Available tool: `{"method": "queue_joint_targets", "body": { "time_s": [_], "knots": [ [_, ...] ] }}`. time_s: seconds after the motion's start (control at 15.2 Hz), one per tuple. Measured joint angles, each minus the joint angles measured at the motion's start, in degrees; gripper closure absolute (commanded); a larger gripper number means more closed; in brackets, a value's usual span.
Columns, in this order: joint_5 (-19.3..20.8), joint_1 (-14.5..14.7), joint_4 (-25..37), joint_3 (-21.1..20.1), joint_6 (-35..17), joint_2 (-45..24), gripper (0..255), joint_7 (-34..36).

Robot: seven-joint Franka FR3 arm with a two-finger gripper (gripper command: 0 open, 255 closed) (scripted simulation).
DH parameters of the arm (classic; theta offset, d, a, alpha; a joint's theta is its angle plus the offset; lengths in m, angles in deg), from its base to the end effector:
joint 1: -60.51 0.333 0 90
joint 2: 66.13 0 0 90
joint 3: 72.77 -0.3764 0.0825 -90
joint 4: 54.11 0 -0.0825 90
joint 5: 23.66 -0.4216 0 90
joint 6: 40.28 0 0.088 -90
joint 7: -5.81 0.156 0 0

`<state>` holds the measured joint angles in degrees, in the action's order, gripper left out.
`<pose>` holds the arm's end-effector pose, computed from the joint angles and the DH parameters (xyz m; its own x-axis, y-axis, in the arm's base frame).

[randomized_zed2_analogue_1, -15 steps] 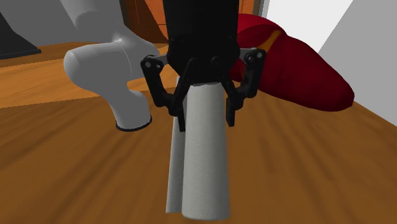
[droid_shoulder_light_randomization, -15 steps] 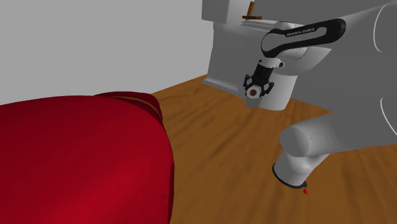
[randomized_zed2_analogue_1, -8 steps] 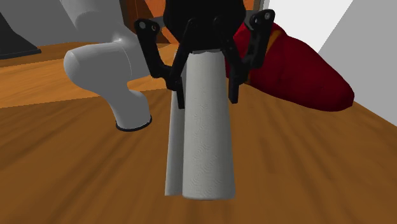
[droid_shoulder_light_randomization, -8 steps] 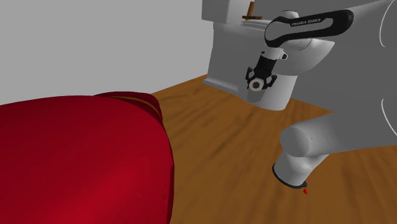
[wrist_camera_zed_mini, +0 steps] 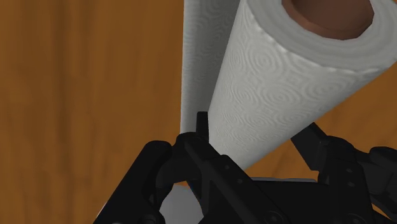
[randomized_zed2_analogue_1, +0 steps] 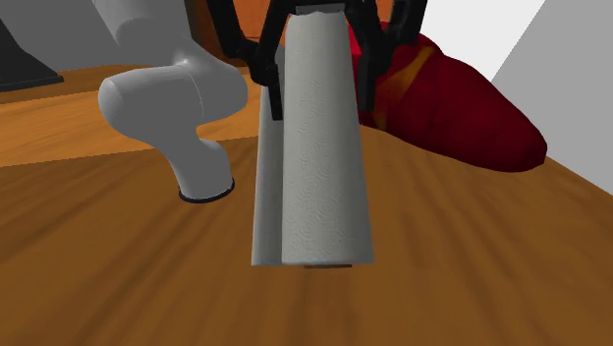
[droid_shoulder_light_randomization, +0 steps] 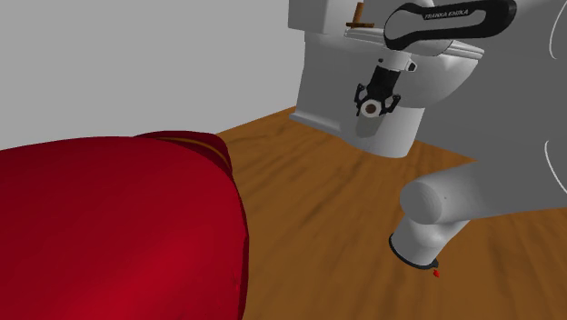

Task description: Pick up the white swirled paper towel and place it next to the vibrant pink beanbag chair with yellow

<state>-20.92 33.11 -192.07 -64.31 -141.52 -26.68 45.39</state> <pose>0.2760 -0.2171 0.5404 0.2895 -0.9572 0.0034 -0.9552 -0.2891 -0.0629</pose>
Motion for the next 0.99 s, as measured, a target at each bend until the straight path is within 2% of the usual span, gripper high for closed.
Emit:
{"method": "queue_joint_targets", "body": {
  "time_s": [0.99],
  "knots": [
    [-0.6,0.5,13.4,-0.6,11.0,-2.4,255,0.2]
  ]
}}
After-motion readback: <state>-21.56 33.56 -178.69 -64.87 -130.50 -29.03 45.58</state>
